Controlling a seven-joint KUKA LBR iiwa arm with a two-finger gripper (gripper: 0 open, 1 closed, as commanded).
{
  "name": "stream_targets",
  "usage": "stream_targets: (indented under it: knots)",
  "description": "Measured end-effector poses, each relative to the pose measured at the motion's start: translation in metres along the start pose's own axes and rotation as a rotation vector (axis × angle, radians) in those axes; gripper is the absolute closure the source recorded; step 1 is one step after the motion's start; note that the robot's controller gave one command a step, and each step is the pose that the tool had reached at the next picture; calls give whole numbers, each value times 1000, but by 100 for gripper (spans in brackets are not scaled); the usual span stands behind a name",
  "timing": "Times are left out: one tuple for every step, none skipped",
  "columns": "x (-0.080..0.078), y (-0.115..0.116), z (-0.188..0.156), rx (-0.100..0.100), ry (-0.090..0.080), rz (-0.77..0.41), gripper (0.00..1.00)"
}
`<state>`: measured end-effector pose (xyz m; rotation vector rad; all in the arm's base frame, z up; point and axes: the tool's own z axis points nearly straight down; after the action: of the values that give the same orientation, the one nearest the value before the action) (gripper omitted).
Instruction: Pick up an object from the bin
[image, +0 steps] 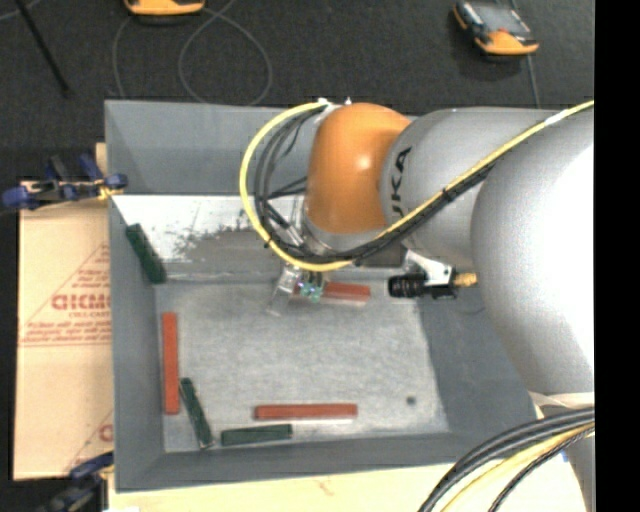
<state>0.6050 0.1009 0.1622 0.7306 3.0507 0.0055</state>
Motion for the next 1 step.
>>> stream_targets:
  knots:
    - [6, 6, -85, -3, -6, -6, 100]
